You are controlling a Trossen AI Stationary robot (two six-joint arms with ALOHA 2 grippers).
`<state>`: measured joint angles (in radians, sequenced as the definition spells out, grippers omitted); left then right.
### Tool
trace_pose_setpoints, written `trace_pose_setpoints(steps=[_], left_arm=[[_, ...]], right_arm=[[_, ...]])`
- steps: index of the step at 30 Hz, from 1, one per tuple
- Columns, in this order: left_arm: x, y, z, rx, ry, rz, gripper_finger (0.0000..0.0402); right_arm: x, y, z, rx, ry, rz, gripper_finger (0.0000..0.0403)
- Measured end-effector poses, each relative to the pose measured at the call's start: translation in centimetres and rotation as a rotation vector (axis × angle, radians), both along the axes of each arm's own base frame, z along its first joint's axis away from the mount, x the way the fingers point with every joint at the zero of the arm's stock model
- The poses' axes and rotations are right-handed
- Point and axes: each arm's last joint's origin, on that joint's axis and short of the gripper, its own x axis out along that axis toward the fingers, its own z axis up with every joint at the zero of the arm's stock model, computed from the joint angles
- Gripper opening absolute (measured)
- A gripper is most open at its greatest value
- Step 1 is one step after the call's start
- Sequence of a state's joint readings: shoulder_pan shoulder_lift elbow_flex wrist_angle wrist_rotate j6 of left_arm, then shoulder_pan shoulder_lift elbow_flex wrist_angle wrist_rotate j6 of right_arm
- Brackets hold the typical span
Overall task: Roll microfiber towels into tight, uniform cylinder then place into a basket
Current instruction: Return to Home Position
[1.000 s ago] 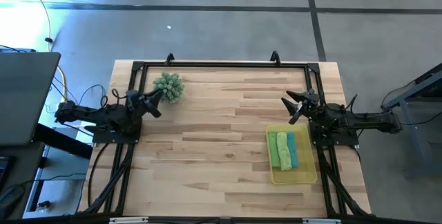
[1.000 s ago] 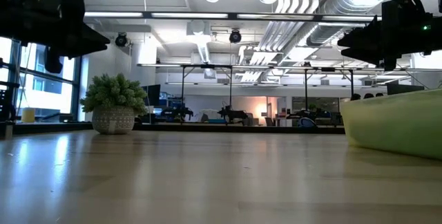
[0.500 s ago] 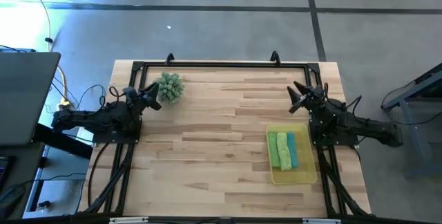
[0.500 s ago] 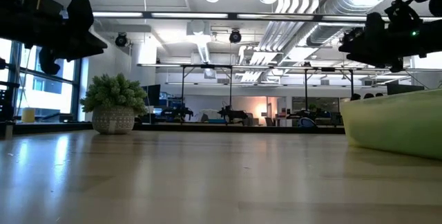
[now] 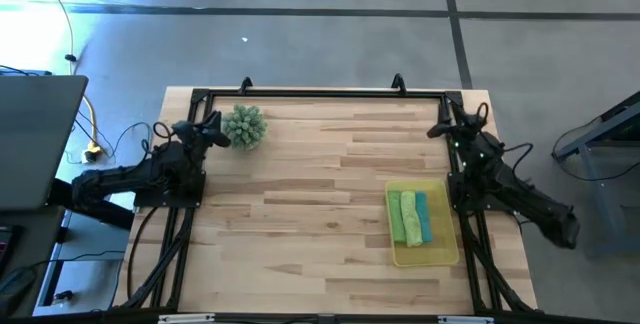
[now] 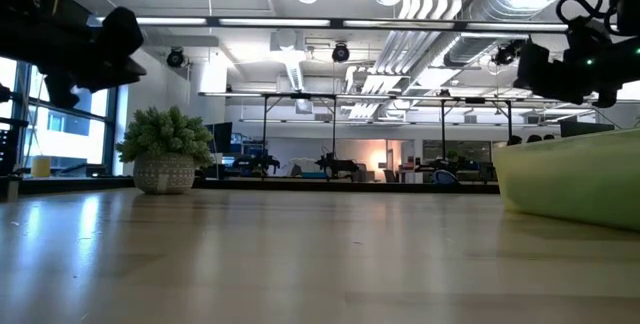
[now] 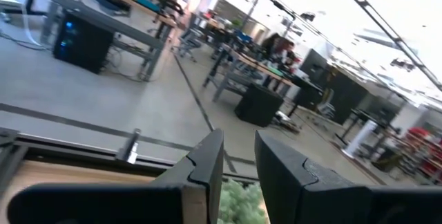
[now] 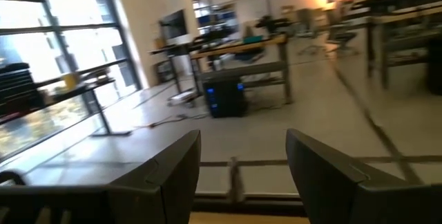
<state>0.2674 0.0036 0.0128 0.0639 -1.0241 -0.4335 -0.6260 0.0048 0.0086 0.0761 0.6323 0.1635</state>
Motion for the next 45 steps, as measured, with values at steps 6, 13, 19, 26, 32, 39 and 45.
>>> trace_pose_setpoints(steps=[6, 13, 19, 26, 32, 39, 45], left_arm=[[-0.28, 0.42, 0.0, 0.0, 0.0, 0.058, 0.0074], [-0.35, 0.52, 0.0, 0.0, 0.0, 0.073, 0.0074], [-0.35, 0.52, 0.0, 0.0, 0.0, 0.073, 0.0074], [-0.35, 0.52, 0.0, 0.0, 0.0, 0.073, 0.0074], [-0.35, 0.52, 0.0, 0.0, 0.0, 0.073, 0.0074], [-0.35, 0.52, 0.0, 0.0, 0.0, 0.073, 0.0074], [-0.35, 0.52, 0.0, 0.0, 0.0, 0.073, 0.0074]], right_arm=[[-0.71, -0.61, 0.0, 0.0, 0.0, -0.101, 0.0204], [-0.87, -0.73, 0.0, 0.0, 0.0, -0.122, 0.0204], [-0.87, -0.73, 0.0, 0.0, 0.0, -0.121, 0.0204], [-0.86, -0.73, -0.01, 0.0, 0.001, -0.121, 0.0204], [-0.87, -0.73, 0.0, 0.0, 0.0, -0.121, 0.0204], [-0.87, -0.73, 0.0, 0.0, 0.0, -0.121, 0.0204], [-0.87, -0.73, 0.0, 0.0, 0.0, -0.121, 0.0204]])
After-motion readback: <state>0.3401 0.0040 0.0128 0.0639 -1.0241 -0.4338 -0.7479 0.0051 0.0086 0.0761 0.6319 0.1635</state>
